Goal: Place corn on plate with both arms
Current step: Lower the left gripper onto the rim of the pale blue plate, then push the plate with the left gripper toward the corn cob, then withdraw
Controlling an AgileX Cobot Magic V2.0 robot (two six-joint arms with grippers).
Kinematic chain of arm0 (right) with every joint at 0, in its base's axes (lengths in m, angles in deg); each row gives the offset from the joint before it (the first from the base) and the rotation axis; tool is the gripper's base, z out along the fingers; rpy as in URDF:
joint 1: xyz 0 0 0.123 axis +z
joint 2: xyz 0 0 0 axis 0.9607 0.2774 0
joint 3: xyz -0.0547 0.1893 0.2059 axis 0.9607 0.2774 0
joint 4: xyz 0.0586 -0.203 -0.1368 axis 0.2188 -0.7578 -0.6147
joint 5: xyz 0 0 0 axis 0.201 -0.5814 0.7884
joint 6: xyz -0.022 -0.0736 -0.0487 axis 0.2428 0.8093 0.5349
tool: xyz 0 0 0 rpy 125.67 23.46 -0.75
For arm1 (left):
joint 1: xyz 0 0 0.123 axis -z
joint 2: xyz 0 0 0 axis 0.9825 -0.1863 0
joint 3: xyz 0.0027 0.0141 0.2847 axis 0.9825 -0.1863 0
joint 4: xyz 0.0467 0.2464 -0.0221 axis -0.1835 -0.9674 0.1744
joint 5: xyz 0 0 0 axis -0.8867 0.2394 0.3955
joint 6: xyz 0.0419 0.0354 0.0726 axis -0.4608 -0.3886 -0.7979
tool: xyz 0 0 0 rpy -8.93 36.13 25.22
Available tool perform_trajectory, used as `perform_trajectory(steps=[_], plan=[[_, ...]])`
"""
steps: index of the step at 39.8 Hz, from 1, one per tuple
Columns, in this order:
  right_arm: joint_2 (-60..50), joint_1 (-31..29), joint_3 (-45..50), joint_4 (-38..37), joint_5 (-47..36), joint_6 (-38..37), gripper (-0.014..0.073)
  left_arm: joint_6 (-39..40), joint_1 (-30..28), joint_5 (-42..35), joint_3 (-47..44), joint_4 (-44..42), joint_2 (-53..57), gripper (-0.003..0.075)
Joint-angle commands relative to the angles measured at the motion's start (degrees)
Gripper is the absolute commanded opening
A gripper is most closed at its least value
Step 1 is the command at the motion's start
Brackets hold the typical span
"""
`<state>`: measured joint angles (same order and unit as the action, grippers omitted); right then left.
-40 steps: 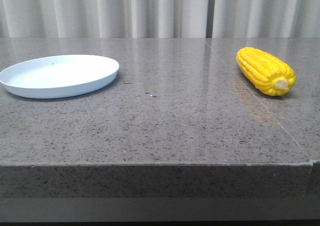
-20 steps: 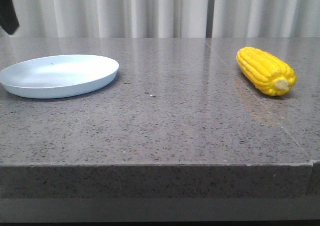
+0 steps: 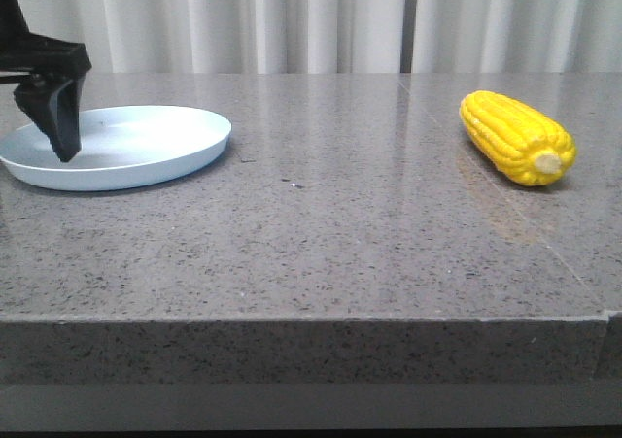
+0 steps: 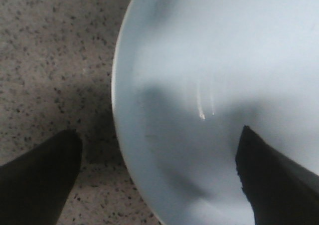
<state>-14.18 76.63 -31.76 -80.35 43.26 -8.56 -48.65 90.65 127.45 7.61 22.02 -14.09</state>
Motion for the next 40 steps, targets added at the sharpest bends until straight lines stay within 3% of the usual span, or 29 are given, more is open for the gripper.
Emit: perform_trajectory(steps=[1, 5, 15, 21, 32, 40], plan=[[0.7, -0.3, -2.0, 0.1, -4.8, 0.3, 0.0647, 0.7, 0.4, -1.0, 2.0, 0.8, 1.9, 0.0588], [0.7, -0.3, -2.0, 0.1, -4.8, 0.3, 0.0647, 0.7, 0.4, -1.1, 2.0, 0.9, 1.9, 0.0505], [0.7, -0.3, -2.0, 0.1, -4.8, 0.3, 0.0647, 0.7, 0.4, -1.2, 2.0, 0.9, 1.9, 0.0123], [0.7, -0.3, -2.0, 0.1, -4.8, 0.3, 0.0647, 0.7, 0.4, -1.6, 2.0, 0.9, 1.9, 0.0], [0.7, -0.3, -2.0, 0.1, -4.8, 0.3, 0.0647, 0.7, 0.5, -4.5, 2.3, 4.2, 3.7, -0.002], [0.7, -0.3, -2.0, 0.1, -4.8, 0.3, 0.0647, -4.0, 1.3, -5.0, 5.3, 17.5, 5.0, -0.002]])
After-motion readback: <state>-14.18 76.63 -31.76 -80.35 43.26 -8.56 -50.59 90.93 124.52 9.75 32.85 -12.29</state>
